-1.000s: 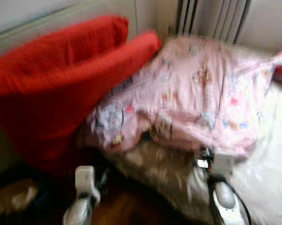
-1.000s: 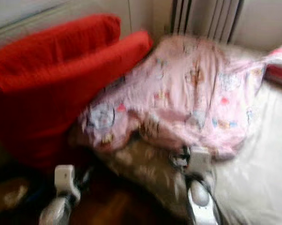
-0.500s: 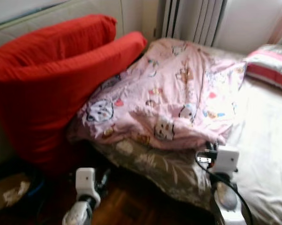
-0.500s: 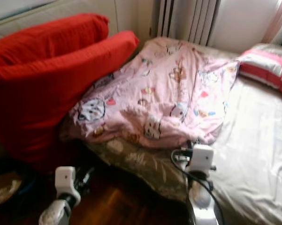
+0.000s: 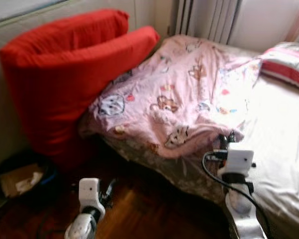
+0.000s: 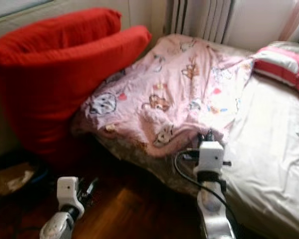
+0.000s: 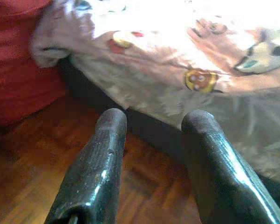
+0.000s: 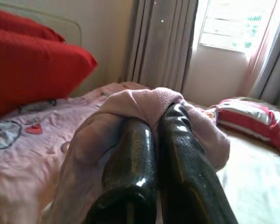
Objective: Clean up the room
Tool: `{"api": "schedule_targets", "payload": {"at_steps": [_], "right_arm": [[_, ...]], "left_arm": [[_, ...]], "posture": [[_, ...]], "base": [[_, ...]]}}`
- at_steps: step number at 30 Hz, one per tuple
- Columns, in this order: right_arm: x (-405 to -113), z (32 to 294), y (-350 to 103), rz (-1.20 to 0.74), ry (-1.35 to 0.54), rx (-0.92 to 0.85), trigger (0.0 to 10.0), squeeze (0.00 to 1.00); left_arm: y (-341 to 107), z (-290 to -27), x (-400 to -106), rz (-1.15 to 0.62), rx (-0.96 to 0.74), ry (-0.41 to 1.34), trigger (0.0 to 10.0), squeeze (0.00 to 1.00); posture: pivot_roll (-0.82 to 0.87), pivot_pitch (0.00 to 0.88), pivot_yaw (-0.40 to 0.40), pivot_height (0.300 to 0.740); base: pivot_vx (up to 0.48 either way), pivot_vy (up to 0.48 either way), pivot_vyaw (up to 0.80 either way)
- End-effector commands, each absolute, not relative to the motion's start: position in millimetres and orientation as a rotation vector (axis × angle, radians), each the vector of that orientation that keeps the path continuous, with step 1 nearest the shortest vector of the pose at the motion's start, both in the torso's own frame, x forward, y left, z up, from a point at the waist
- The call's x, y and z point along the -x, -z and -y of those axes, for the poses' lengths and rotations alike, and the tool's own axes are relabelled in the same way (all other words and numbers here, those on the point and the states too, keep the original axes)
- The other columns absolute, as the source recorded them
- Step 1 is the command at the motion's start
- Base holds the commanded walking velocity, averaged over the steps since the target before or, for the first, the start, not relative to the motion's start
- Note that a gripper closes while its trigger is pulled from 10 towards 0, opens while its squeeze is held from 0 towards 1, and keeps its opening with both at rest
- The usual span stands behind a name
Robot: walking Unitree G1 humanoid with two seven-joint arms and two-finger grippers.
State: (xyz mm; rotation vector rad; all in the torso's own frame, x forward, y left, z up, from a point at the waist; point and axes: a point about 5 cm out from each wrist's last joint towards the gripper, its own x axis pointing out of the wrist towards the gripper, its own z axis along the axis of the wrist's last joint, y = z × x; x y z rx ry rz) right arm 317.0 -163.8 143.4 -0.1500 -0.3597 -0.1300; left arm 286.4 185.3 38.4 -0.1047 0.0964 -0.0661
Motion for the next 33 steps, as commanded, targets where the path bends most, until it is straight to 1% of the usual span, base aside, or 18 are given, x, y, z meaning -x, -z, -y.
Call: {"api": "schedule_targets", "payload": {"at_steps": [1,3,5,6,8,9,10,11,12,14,19,20,21,28,33], "right_arm": [[-312.6,169.9,-141.1,0.357,0.146,0.157,10.0,0.0],[-312.0,171.2,-135.6,0.325,0.152,0.163,10.0,0.0],[-308.8,176.6,-123.9,0.265,0.181,0.127,10.0,0.0],[-308.8,176.6,-123.9,0.265,0.181,0.127,10.0,0.0],[-306.0,184.3,-106.9,0.157,0.228,0.155,10.0,0.0],[-306.0,184.3,-106.9,0.157,0.228,0.155,10.0,0.0],[-305.1,188.1,-93.3,0.069,0.25,0.133,10.0,0.0],[-304.0,190.3,-86.6,0.029,0.263,0.119,10.0,0.0],[-301.6,192.2,-69.5,-0.074,0.258,0.091,10.0,0.0],[-298.8,191.6,-56.0,-0.155,0.244,0.065,10.0,0.0],[-294.3,192.0,-44.5,-0.218,0.252,0.04,10.0,0.0],[-293.7,192.1,-43.1,-0.227,0.253,0.041,10.0,0.11],[-293.3,191.6,-42.6,-0.229,0.252,0.043,10.0,1.0],[-294.8,190.6,-40.7,-0.242,0.245,0.038,10.0,1.0],[-291.7,187.0,-32.1,-0.287,0.205,0.03,10.0,1.0]], "left_arm": [[-33.1,-180.4,-283.1,-0.116,0.113,0.075,10.0,0.0],[-33.0,-180.0,-283.1,-0.117,0.112,0.075,10.0,0.0],[-31.8,-180.1,-282.9,-0.124,0.111,0.073,10.0,0.0],[-31.8,-180.1,-282.9,-0.124,0.111,0.073,10.0,0.0],[-31.0,-180.6,-282.4,-0.128,0.11,0.072,10.0,0.0],[-31.0,-180.6,-282.4,-0.128,0.11,0.072,10.0,0.0],[-30.8,-180.9,-282.3,-0.129,0.11,0.071,10.0,0.0],[-30.8,-180.8,-282.3,-0.13,0.11,0.071,10.0,0.0],[-30.7,-180.6,-282.3,-0.131,0.11,0.072,10.0,0.0],[-30.4,-180.3,-282.2,-0.133,0.11,0.073,10.0,0.0],[-30.2,-180.4,-282.2,-0.135,0.108,0.075,10.0,0.0],[-30.1,-180.4,-282.3,-0.136,0.108,0.075,10.0,0.0],[-29.8,-180.5,-282.1,-0.139,0.106,0.077,10.0,0.0],[-29.4,-180.2,-282.1,-0.143,0.105,0.081,10.0,0.0],[-28.4,-178.7,-281.6,-0.147,0.106,0.087,10.0,0.0]], "posture": [[-0.01,0.208,0.008,0.74],[0.0,0.208,0.007,0.74],[0.0,0.209,0.007,0.74],[0.0,0.209,0.007,0.74],[-0.01,0.21,0.006,0.74],[-0.01,0.21,0.006,0.74],[-0.01,0.213,0.007,0.74],[-0.01,0.212,0.006,0.74],[-0.01,0.213,0.007,0.74],[-0.01,0.212,0.007,0.74],[0.0,0.214,0.007,0.74],[0.0,0.215,0.008,0.74],[0.0,0.216,0.01,0.74],[0.0,0.215,0.011,0.74],[0.0,0.216,0.011,0.74]], "base": [[-0.259,0.0,0.0],[0.0,0.0,0.0],[0.0,0.0,0.0],[0.0,0.0,0.0],[0.0,0.0,0.0],[0.0,0.0,0.0],[0.0,0.0,0.0],[0.0,0.0,0.0],[0.0,0.0,0.0],[0.0,0.0,0.0],[0.0,0.0,0.0],[0.0,0.0,0.0],[0.0,0.0,0.0],[0.0,0.0,0.0],[0.0,0.0,0.0]]}}
